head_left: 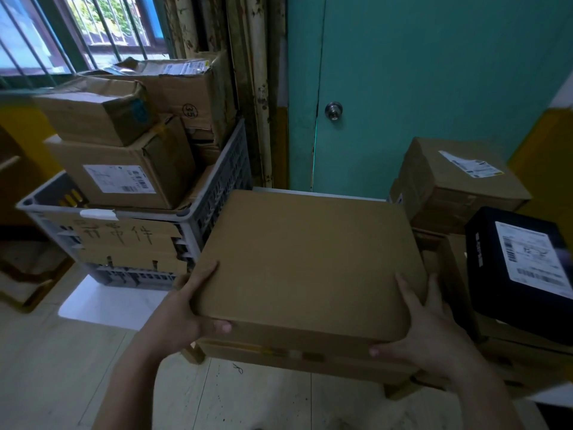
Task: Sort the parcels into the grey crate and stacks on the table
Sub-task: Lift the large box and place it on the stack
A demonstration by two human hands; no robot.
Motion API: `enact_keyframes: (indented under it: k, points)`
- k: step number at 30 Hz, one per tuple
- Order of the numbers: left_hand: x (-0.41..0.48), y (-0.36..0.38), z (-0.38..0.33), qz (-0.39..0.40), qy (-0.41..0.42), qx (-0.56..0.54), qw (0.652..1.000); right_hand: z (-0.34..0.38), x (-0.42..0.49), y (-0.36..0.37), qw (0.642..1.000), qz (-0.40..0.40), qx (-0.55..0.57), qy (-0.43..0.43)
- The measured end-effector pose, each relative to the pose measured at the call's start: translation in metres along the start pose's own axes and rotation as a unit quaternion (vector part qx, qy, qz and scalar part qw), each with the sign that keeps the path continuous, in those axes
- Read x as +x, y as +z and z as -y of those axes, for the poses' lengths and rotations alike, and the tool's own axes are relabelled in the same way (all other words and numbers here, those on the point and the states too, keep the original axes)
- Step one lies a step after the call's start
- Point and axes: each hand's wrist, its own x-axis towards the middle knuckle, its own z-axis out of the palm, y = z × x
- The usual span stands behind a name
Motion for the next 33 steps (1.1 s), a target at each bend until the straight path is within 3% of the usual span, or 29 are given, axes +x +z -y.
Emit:
enact_keyframes:
  k: [8,17,25,33]
  points:
    - [-0.010,0.022,0.002,-0.130,-0.001,-0.020,0.991,-0.003,-0.005,0.013,0.995,-0.062,0.063,0.044]
    - [-0.016,0.026,-0.017,-0.185,-0.005,-0.104,0.977,0.002,-0.015,0.010,0.984,-0.138,0.094,0.058]
    - [-0.011,0.007,-0.047,-0.277,0.029,-0.119,0.953,0.016,-0.025,-0.010,0.936,-0.311,0.166,-0.016]
    - [-0.009,-0.011,-0.068,-0.325,0.048,-0.123,0.936,0.025,-0.024,-0.024,0.893,-0.397,0.204,-0.049]
